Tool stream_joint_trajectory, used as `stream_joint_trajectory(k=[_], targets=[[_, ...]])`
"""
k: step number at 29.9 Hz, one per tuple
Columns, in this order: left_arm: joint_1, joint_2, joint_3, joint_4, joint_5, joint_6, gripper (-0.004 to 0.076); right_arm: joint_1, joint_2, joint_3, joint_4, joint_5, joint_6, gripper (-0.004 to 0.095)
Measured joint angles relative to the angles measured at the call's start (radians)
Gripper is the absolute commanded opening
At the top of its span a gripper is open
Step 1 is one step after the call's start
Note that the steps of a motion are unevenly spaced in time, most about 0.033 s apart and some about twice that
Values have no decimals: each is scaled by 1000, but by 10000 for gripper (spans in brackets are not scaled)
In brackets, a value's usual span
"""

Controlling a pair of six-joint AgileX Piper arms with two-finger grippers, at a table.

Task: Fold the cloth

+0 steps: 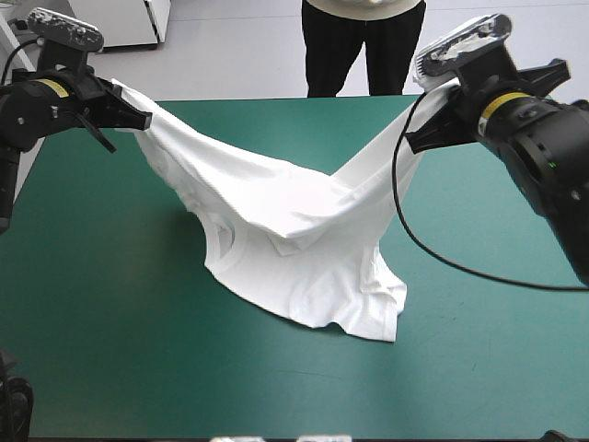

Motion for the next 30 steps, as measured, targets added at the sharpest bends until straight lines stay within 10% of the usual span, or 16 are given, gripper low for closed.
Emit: stream_joint_trajectory(k=[8, 22, 26, 30], targets=[[0, 164, 8, 3, -138, -44, -9, -393, 211, 80, 490, -270, -212, -17], [0, 530, 14, -19, -473, -92, -9, -482, 579, 39, 564, -500, -274, 2], [0, 595, 14, -22, -490, -97, 37, -482, 619, 39, 563, -520, -274, 199], [0, 625, 14, -24, -496, -101, 277, -482, 631, 39, 563, -524, -274, 466]])
